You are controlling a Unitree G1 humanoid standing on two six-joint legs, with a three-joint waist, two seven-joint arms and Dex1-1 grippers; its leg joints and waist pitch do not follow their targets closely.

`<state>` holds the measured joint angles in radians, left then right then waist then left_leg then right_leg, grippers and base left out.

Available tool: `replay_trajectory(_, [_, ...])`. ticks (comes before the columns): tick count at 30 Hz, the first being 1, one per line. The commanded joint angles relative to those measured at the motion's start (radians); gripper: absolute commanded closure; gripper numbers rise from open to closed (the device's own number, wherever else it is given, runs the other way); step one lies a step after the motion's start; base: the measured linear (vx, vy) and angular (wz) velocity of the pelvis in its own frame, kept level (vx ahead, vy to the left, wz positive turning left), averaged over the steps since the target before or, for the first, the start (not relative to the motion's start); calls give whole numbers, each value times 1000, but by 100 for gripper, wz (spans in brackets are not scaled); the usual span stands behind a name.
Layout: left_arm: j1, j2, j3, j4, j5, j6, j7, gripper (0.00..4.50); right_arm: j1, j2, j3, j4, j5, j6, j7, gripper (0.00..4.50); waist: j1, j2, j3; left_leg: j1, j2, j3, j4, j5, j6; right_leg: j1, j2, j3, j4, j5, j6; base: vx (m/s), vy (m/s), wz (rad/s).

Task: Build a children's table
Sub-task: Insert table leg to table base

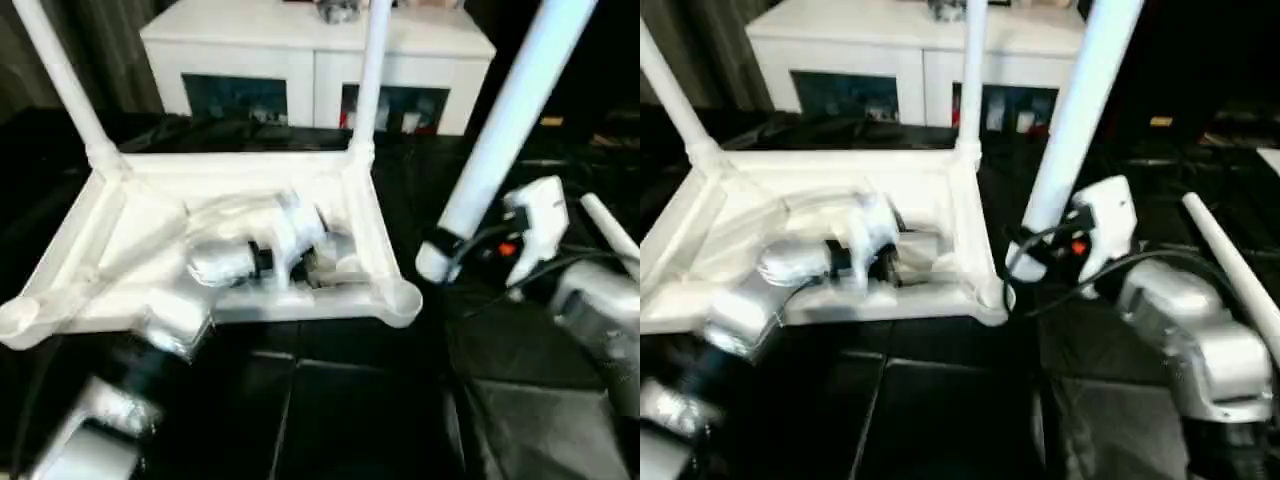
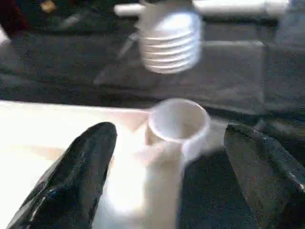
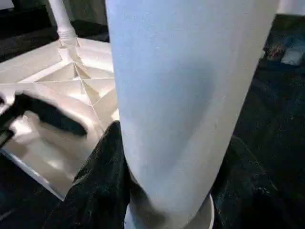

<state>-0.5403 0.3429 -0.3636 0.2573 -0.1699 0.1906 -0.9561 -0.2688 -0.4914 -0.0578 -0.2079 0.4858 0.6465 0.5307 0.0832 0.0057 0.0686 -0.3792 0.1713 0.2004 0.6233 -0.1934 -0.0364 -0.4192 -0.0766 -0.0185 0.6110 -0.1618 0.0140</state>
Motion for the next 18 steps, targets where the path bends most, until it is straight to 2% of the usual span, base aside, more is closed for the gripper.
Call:
replay_trajectory(1, [-12, 4, -15, 16, 27, -26, -24, 57, -7, 4, 8, 8, -22, -31, -10, 263, -8, -9, -70, 21, 47, -25, -89, -244, -26, 35, -52, 30, -79, -313, -169, 0, 0, 0])
replay_trajectory(4, [-6, -1, -27, 69, 35, -69, -61, 75, -11, 25, 19, 16, -37, -46, -15, 263, -10, -6, -69, 20, 45, -27, -91, -261, -31, 36, -54, 30, -82, -337, -161, 0, 0, 0])
replay_trajectory(7, [-23, 5, -42, 126, 58, -96, -72, 102, -7, 29, 29, 16, -46, -56, -11, 263, -13, -3, -70, 23, 46, -28, -92, -272, -34, 36, -54, 31, -80, -318, -166, 0, 0, 0])
replay_trajectory(8, [-23, 5, -42, 126, 58, -96, -72, 114, -7, 29, 29, 16, -46, -56, -11, 263, -15, -5, -70, 23, 46, -27, -92, -276, -34, 36, -54, 31, -80, -317, -166, 0, 0, 0])
replay_trajectory(10, [-42, 14, -51, 163, 68, -82, -113, 119, 4, 23, 39, 12, -47, -61, 12, 263, -16, 0, -69, 22, 46, -28, -93, -277, -35, 37, -54, 31, -79, -314, -171, 0, 0, 0])
replay_trajectory(11, [-46, 18, -57, 168, 77, -76, -117, 123, 9, 18, 44, 11, -50, -62, 21, 263, -19, -2, -69, 21, 46, -28, -94, -279, -35, 38, -54, 31, -80, -312, -172, 0, 0, 0])
replay_trajectory(14, [-53, 25, -67, 189, 100, -71, -129, 149, 17, 11, 51, 12, -59, -69, 32, 263, -26, 0, -68, 21, 47, -29, -94, -286, -31, 40, -55, 31, -80, -301, -186, 0, 0, 0])
replay_trajectory(18, [-58, 25, -72, 217, 116, -85, -123, 172, 18, 14, 48, 10, -58, -67, 31, 263, -27, 0, -68, 22, 48, -30, -94, -291, -28, 40, -56, 31, -80, -310, -195, 0, 0, 0])
